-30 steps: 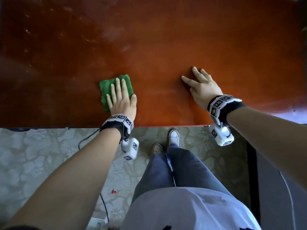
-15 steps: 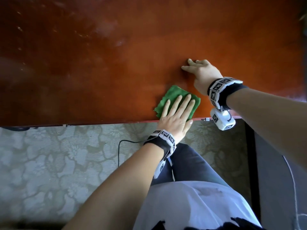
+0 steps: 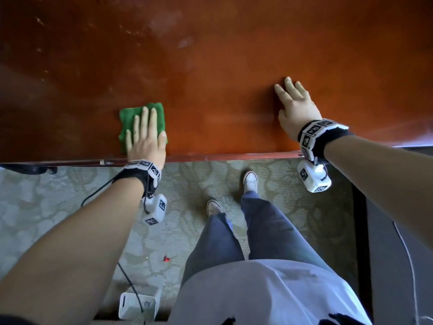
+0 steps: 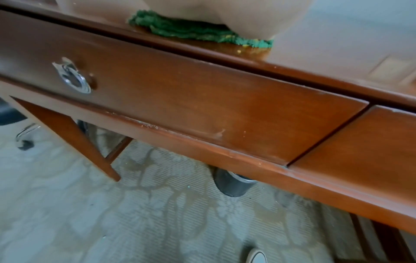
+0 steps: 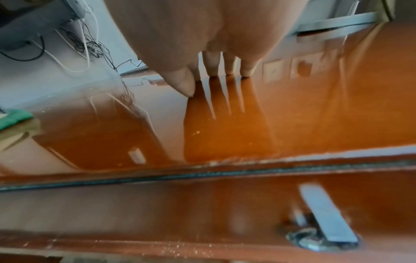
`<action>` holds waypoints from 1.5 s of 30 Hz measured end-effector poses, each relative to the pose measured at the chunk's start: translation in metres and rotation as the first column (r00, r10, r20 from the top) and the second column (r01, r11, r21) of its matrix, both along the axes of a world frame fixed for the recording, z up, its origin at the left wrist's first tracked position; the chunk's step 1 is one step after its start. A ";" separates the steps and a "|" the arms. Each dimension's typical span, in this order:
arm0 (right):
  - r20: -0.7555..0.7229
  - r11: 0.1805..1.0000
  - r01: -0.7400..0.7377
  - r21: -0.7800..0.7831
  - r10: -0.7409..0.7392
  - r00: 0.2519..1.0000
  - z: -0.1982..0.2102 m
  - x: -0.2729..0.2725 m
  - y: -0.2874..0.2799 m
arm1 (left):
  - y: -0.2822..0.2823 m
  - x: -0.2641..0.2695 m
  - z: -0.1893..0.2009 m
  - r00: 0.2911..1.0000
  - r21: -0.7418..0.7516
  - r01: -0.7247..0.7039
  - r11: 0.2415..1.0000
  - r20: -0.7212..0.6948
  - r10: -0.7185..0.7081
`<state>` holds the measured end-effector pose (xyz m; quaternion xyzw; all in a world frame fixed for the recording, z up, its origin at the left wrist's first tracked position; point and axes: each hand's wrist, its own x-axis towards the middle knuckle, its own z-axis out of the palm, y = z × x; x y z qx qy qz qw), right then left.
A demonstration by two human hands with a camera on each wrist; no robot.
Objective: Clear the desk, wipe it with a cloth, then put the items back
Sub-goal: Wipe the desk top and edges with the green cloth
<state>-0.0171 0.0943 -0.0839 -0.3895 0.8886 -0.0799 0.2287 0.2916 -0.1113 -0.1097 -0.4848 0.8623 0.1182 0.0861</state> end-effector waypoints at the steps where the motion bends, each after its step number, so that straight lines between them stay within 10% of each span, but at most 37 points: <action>1: 0.002 1.000 0.002 0.008 -0.002 1.000 -0.001 0.004 0.001 | -0.001 0.001 -0.001 1.000 -0.007 -0.019 1.000 -0.009 0.019; 5: 0.036 0.999 0.016 0.030 -0.017 0.999 0.001 0.006 -0.001 | 0.028 -0.029 -0.006 0.992 -0.014 -0.108 0.994 -0.062 0.107; 14: 0.051 0.998 -0.010 0.064 0.007 0.999 -0.007 0.000 0.004 | 0.164 -0.122 -0.013 0.897 -0.057 0.424 0.904 -0.115 -0.428; 21: 0.083 0.991 -0.109 0.072 0.103 0.991 -0.003 -0.013 0.006 | 0.133 -0.109 -0.010 0.753 -0.089 0.653 0.752 -0.020 -0.657; 34: 0.133 0.971 -0.114 -0.212 0.144 0.981 -0.001 -0.039 0.067 | 0.237 -0.214 -0.013 0.708 -0.073 0.703 0.708 -0.030 -0.706; 45: 0.089 0.977 -0.060 -0.205 0.080 0.993 -0.008 -0.033 0.084 | 0.166 -0.139 -0.017 0.702 -0.195 0.698 0.689 -0.001 -0.712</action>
